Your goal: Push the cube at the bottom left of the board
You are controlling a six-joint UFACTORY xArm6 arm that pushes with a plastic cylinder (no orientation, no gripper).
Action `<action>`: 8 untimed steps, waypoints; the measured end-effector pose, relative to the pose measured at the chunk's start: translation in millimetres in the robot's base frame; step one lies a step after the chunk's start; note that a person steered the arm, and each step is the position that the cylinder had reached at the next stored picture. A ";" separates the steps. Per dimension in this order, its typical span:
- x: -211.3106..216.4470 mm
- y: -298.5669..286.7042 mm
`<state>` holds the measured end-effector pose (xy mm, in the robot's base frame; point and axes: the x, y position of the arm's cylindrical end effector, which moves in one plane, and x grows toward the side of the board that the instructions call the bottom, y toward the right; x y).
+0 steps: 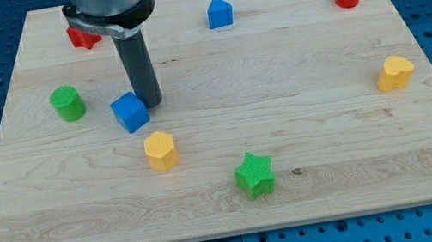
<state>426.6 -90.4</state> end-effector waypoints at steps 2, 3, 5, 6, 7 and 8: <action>19.2 -55.7; 43.1 -79.0; 35.9 -42.1; 43.9 -29.0; 62.0 -77.1; 78.7 -104.5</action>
<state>505.3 -194.9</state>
